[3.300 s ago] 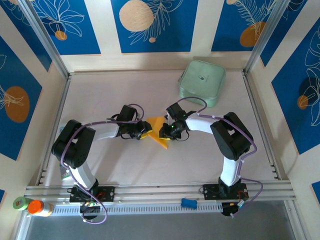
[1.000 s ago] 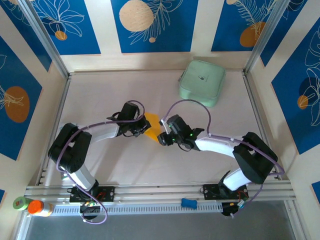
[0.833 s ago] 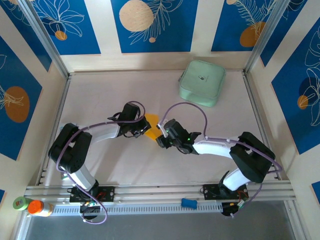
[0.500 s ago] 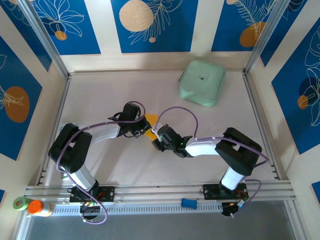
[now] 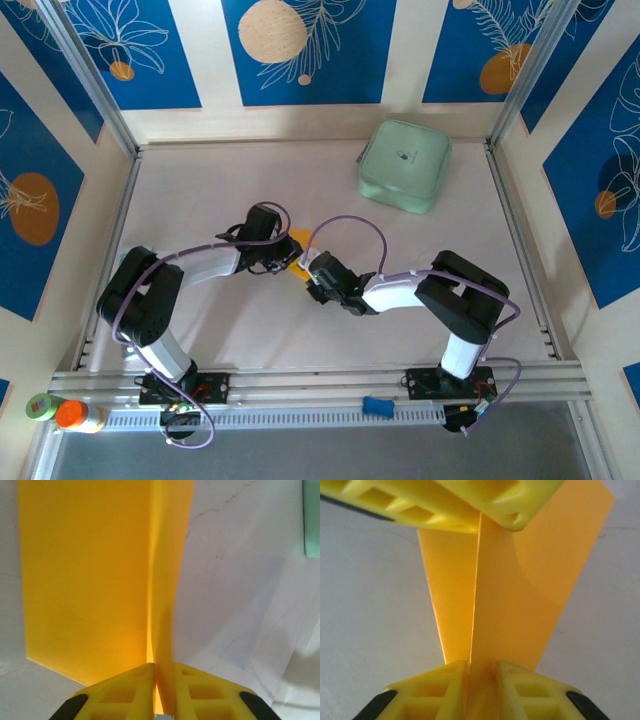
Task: Fold a paper plane with a square sheet of paper (pick it up from the middle)
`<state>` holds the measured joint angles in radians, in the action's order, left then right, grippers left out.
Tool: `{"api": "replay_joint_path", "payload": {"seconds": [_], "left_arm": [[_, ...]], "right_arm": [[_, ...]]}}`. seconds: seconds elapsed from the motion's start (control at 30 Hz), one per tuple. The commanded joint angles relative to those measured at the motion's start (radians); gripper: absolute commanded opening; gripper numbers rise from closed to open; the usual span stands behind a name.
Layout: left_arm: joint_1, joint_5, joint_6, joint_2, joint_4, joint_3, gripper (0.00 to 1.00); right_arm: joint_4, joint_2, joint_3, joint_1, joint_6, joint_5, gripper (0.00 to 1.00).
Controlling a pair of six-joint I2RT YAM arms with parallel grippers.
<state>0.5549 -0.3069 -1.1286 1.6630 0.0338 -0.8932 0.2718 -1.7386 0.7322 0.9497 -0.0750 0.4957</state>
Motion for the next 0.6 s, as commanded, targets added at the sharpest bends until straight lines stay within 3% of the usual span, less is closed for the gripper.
{"api": "replay_joint_path", "payload": {"seconds": [0.0, 0.17, 0.23, 0.4, 0.57], "left_arm": [[-0.015, 0.024, 0.006, -0.052, 0.041, -0.019, 0.22], [-0.070, 0.074, 0.029, -0.138, 0.073, 0.024, 0.47], [-0.089, 0.088, 0.029, -0.174, 0.069, 0.059, 0.52], [-0.102, 0.103, 0.018, -0.238, 0.033, 0.148, 0.50], [-0.095, 0.029, -0.024, -0.200, -0.070, 0.209, 0.35]], "right_arm": [[0.021, 0.001, 0.004, 0.006, 0.020, 0.021, 0.17], [0.027, 0.018, -0.008, -0.004, 0.029, 0.000, 0.13], [0.027, 0.024, -0.012, -0.013, 0.027, -0.020, 0.12], [0.010, 0.027, -0.009, -0.038, 0.016, -0.077, 0.11], [-0.011, 0.020, 0.001, -0.055, 0.002, -0.126, 0.10]]}}
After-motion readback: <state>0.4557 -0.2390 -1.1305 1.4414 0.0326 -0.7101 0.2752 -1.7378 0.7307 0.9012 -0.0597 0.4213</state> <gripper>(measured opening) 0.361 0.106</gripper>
